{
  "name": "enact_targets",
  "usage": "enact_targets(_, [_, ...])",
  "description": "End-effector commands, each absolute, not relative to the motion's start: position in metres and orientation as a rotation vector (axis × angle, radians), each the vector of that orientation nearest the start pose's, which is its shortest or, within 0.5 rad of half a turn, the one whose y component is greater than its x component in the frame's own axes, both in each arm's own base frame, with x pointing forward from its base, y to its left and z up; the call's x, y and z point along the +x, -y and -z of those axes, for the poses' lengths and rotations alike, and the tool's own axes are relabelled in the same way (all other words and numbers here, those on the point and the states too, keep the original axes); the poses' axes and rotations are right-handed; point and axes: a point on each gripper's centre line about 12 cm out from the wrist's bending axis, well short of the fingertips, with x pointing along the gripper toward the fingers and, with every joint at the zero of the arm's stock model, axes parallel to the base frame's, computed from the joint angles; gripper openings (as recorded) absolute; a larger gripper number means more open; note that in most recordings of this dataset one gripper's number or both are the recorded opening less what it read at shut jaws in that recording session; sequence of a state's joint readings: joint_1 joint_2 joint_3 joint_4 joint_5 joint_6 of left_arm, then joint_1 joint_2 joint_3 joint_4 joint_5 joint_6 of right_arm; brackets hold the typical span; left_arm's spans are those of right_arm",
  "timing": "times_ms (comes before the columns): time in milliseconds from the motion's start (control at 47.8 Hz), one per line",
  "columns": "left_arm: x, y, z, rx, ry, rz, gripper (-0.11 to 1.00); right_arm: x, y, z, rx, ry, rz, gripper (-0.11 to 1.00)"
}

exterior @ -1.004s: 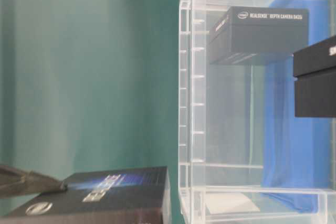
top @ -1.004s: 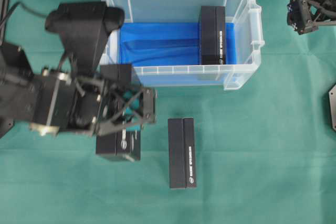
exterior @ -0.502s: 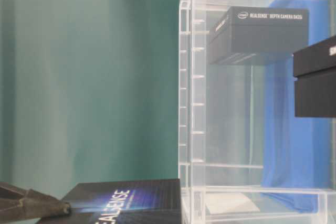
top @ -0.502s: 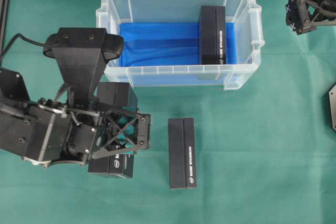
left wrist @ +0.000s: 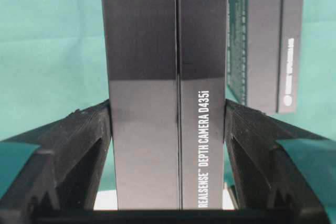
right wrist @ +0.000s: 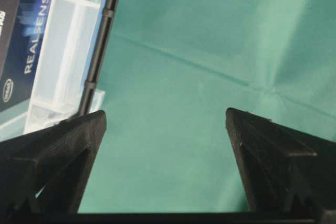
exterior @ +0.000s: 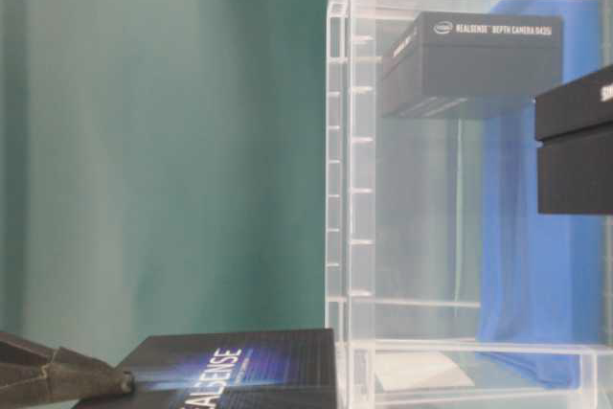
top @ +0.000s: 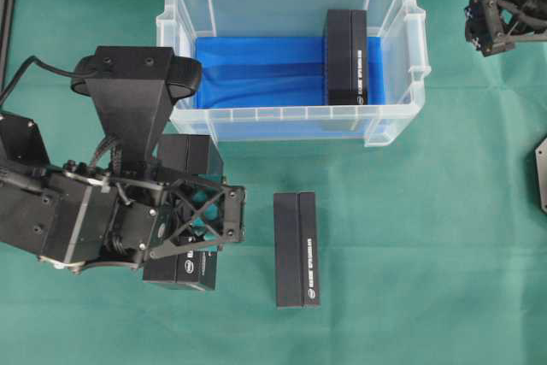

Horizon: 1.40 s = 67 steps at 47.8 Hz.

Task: Take out the box from the case.
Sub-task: 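Carry the held box toward the viewer, left of the first box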

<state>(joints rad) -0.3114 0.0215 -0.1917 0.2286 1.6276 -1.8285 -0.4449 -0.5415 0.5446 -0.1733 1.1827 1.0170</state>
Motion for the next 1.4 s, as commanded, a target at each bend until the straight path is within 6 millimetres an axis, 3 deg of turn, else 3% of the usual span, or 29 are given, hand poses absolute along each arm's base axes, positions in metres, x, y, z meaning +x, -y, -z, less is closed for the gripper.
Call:
enact_targets(0, [0.364, 0.090, -0.367, -1.137, -0.943, -1.131, 0.64, 0.210, 0.120, -0.311, 0.978, -0.832, 1.056, 0.93])
enact_targets(460, [0.362, 0.097, -0.301, -1.136, -0.952, -1.182, 0.63, 0.208, 0.118, -0.312, 0.976, -0.834, 1.051, 0.93])
enact_targets(962, [0.371, 0.105, -0.208, -1.139, -0.977, -1.129, 0.63, 0.206, 0.117, -0.311, 0.977, -0.853, 1.062, 0.93])
enact_targets(1381, [0.365, 0.106, -0.191, -1.104, -1.003, -1.150, 0.63, 0.206, 0.117, -0.311, 0.979, -0.854, 1.063, 0.93])
